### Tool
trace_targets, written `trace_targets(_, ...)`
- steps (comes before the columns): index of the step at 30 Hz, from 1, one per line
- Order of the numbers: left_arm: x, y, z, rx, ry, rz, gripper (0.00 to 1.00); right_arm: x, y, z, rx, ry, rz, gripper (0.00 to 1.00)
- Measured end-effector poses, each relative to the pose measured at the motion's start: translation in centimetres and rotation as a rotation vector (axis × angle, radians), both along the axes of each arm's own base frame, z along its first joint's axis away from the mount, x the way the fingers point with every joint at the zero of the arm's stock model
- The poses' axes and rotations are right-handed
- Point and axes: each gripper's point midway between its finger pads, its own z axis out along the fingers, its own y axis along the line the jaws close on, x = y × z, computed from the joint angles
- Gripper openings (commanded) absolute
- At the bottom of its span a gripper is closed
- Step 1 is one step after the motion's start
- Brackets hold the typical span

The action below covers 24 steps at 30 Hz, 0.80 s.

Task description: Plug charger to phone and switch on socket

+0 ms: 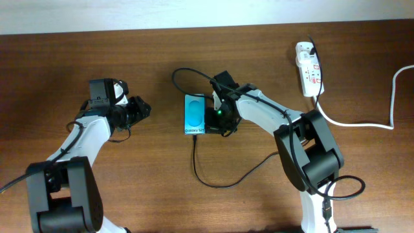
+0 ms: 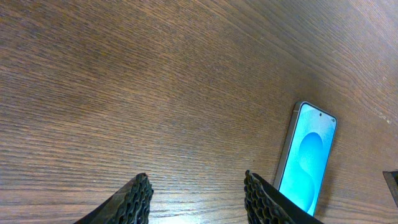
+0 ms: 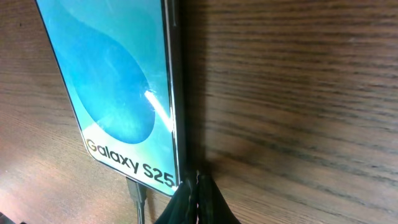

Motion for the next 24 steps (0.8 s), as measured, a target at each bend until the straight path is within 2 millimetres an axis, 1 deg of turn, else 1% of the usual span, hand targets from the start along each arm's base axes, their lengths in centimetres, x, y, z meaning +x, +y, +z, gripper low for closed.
trace_targets(2, 0.0, 0.0, 0.0, 0.000, 0.000, 0.000, 0.51, -0.2, -0.2, -0.1, -0.006, 0.010, -0.003, 0.04)
trace_targets(4, -0.1, 0.0, 0.0, -0.001, 0.004, 0.000, 0.50, -0.8, -1.1, -0.2, -0.043, 0.047, -0.011, 0.04)
trace_targets(5, -0.3, 0.0, -0.1, -0.001, 0.014, 0.000, 0.50, -1.3, -2.1, -0.3, -0.073, 0.072, -0.013, 0.04)
trace_targets(7, -0.5, 0.0, 0.3, -0.001, 0.014, 0.000, 0.50, -0.9, -4.3, -0.1, -0.129, 0.074, -0.025, 0.04)
trace_targets(8, -0.7, -0.1, 1.2, 0.000, -0.001, 0.000, 0.50, -0.6, -7.0, 0.5, -0.210, 0.068, -0.050, 0.04)
trace_targets(9, -0.6, 0.0, 3.0, 0.005, -0.046, -0.003, 0.50, 0.1, -8.7, 1.7, -0.248, 0.043, -0.072, 0.04)
trace_targets(10, -0.6, 0.0, 4.2, 0.010, -0.075, -0.008, 0.52, 0.7, -10.1, 3.4, -0.271, 0.015, -0.087, 0.04)
trace_targets(11, -0.9, 0.0, 6.6, 0.024, -0.130, -0.019, 0.52, 1.4, -11.6, 6.0, -0.283, -0.035, -0.115, 0.04)
trace_targets(12, -1.1, 0.0, 8.6, 0.033, -0.180, -0.022, 0.54, 2.1, -13.2, 9.2, -0.287, -0.104, -0.149, 0.04)
trace_targets(13, -1.7, 0.1, 10.9, 0.050, -0.231, -0.022, 0.54, 2.1, -14.7, 11.7, -0.292, -0.148, -0.185, 0.04)
trace_targets(15, -3.6, 0.5, 14.8, 0.091, -0.309, -0.008, 0.56, 1.2, -18.1, 16.9, -0.308, -0.242, -0.264, 0.04)
trace_targets(16, -4.9, 0.8, 16.7, 0.114, -0.350, 0.006, 0.56, 0.2, -19.6, 19.3, -0.321, -0.286, -0.301, 0.04)
trace_targets(18, -7.4, 1.2, 19.1, 0.150, -0.392, 0.023, 0.56, -1.8, -20.8, 22.3, -0.339, -0.346, -0.326, 0.04)
trace_targets(20, -9.8, 1.3, 21.4, 0.181, -0.451, 0.024, 0.56, -4.1, -21.6, 24.9, -0.349, -0.398, -0.337, 0.04)
trace_targets(21, -11.2, 1.3, 22.0, 0.190, -0.458, 0.025, 0.56, -5.4, -21.9, 25.9, -0.352, -0.415, -0.341, 0.04)
trace_targets(22, -12.6, 1.3, 22.6, 0.199, -0.472, 0.024, 0.56, -7.4, -22.5, 27.5, -0.351, -0.453, -0.350, 0.04)
trace_targets(23, -14.1, 1.4, 23.2, 0.211, -0.488, 0.029, 0.56, -8.7, -22.8, 28.8, -0.345, -0.492, -0.361, 0.04)
trace_targets(24, -14.8, 1.4, 23.6, 0.219, -0.499, 0.034, 0.56, -9.6, -22.9, 29.3, -0.341, -0.506, -0.364, 0.04)
